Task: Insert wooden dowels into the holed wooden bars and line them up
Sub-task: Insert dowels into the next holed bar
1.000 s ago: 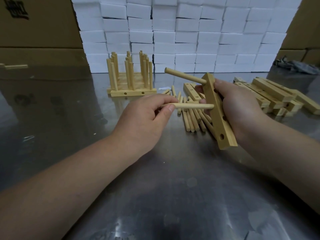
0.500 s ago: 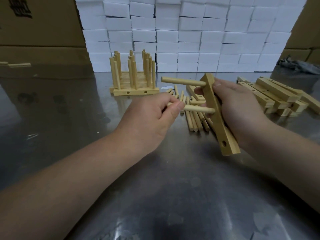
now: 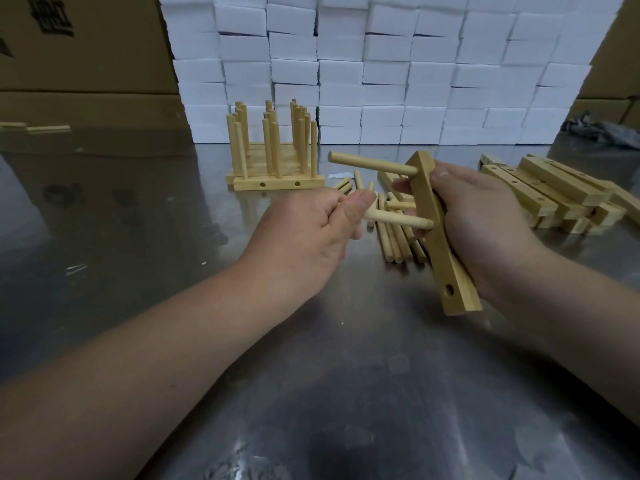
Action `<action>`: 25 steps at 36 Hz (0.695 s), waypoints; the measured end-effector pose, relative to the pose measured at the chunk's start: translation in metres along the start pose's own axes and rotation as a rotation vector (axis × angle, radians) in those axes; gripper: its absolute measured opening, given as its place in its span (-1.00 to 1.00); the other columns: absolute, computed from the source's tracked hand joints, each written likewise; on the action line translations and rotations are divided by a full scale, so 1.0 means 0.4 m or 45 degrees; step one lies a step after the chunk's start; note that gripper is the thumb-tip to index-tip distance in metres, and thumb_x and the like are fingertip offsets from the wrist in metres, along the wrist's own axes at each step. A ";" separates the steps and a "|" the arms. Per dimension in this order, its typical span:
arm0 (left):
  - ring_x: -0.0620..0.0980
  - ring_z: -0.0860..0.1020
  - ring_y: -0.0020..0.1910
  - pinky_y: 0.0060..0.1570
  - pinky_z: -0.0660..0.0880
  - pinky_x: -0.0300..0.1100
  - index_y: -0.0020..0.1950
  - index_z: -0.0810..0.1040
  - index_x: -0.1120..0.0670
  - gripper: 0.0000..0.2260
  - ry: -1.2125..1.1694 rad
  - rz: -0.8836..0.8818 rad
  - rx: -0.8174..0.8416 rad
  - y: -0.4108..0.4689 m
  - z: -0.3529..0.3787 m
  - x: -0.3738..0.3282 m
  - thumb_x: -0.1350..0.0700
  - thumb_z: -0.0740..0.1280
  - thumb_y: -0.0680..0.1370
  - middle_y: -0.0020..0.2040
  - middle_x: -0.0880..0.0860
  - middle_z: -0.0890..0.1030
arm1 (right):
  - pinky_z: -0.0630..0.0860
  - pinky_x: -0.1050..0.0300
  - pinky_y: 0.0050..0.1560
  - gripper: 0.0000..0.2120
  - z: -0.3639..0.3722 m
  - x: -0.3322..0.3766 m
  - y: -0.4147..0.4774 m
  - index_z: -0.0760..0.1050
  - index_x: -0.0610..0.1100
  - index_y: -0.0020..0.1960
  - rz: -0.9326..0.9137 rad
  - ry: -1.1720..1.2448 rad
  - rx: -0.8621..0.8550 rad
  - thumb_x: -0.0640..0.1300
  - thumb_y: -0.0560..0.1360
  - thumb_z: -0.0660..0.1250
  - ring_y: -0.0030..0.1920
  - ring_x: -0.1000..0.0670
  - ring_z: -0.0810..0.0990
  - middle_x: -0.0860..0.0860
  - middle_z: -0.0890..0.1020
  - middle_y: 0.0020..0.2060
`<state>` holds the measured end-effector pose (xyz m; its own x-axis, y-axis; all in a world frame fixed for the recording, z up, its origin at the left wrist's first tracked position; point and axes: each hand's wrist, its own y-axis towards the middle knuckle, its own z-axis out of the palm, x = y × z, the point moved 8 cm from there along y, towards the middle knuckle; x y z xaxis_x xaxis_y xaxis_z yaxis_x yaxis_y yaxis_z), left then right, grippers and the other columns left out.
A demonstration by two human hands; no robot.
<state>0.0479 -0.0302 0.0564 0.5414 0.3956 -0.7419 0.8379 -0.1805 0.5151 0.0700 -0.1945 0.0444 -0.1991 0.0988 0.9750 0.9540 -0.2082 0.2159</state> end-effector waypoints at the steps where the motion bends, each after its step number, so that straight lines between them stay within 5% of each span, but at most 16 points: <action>1: -0.20 0.42 -0.49 -0.41 0.38 -0.30 -0.32 0.54 0.01 -0.48 -0.041 -0.040 0.001 0.003 0.002 0.011 -0.37 0.03 0.38 -0.49 -0.06 0.50 | 0.44 0.32 -0.51 -0.68 -0.002 0.001 0.001 0.61 -0.08 -0.06 -0.001 0.008 -0.011 -0.10 0.63 0.09 -0.47 0.16 0.55 0.06 0.66 -0.33; 4: -0.09 0.48 -0.36 -0.26 0.44 -0.12 -0.08 0.55 -0.06 -0.40 -0.132 -0.215 0.026 0.013 0.012 0.058 -0.43 -0.09 0.38 -0.30 0.00 0.57 | 0.43 0.31 -0.51 -0.68 -0.016 0.002 0.010 0.60 -0.08 -0.07 0.021 0.060 -0.073 -0.09 0.62 0.09 -0.46 0.13 0.56 0.04 0.65 -0.29; 8: -0.05 0.52 0.02 0.08 0.41 -0.08 0.14 0.39 -0.17 -0.66 -0.049 -0.345 0.178 0.020 0.060 0.098 -0.24 -0.06 0.56 0.07 -0.07 0.55 | 0.51 0.24 -0.40 -0.71 -0.064 -0.004 0.036 0.58 -0.17 0.02 0.091 0.115 -0.230 -0.12 0.61 0.09 -0.30 0.06 0.60 -0.03 0.65 -0.20; 12: -0.11 0.09 0.45 0.35 0.04 -0.13 0.47 0.16 -0.13 -0.55 0.627 -0.109 0.686 -0.015 0.146 0.090 -0.12 0.08 0.58 0.50 -0.13 0.11 | 0.53 0.15 -0.26 -0.74 -0.092 -0.022 0.051 0.58 -0.16 0.00 0.198 0.205 -0.349 -0.08 0.58 0.15 -0.34 0.06 0.55 0.06 0.62 -0.32; 15: -0.05 0.14 0.43 0.34 0.11 -0.09 0.46 0.17 -0.12 -0.54 0.886 -0.012 0.739 -0.021 0.155 0.077 -0.16 0.07 0.57 0.47 -0.10 0.20 | 0.52 0.21 -0.41 -0.71 -0.087 -0.042 0.048 0.55 -0.11 -0.20 0.285 0.200 -0.371 -0.03 0.58 0.17 -0.47 0.07 0.53 0.02 0.63 -0.33; 18: -0.04 0.35 0.23 0.06 0.24 -0.16 0.28 0.35 -0.13 -0.68 0.907 0.061 0.564 -0.007 0.127 0.055 -0.14 0.12 0.56 0.20 -0.10 0.42 | 0.48 0.26 -0.50 -0.70 -0.077 -0.050 0.047 0.54 -0.15 -0.19 0.295 0.209 -0.344 -0.02 0.59 0.16 -0.53 0.07 0.52 -0.03 0.60 -0.34; 22: -0.08 0.20 0.38 0.25 0.17 -0.12 0.44 0.13 -0.17 -0.53 0.838 0.061 0.591 -0.015 0.136 0.053 -0.17 0.14 0.55 0.44 -0.14 0.20 | 0.49 0.28 -0.53 -0.72 -0.078 -0.057 0.050 0.53 -0.16 -0.16 0.319 0.243 -0.344 -0.03 0.59 0.17 -0.59 0.09 0.51 -0.04 0.60 -0.34; 25: -0.06 0.25 0.33 0.21 0.21 -0.13 0.42 0.23 -0.14 -0.58 0.928 0.086 0.638 -0.017 0.151 0.054 -0.16 0.09 0.56 0.38 -0.12 0.28 | 0.49 0.24 -0.48 -0.76 -0.067 -0.064 0.050 0.51 -0.17 -0.16 0.363 0.294 -0.299 -0.10 0.56 0.15 -0.51 0.05 0.53 -0.07 0.59 -0.30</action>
<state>0.0583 -0.0748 0.0109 0.5549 0.8142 -0.1707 0.8304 -0.5297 0.1727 0.0881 -0.2272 0.0250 -0.0053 -0.2093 0.9778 0.9064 -0.4141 -0.0837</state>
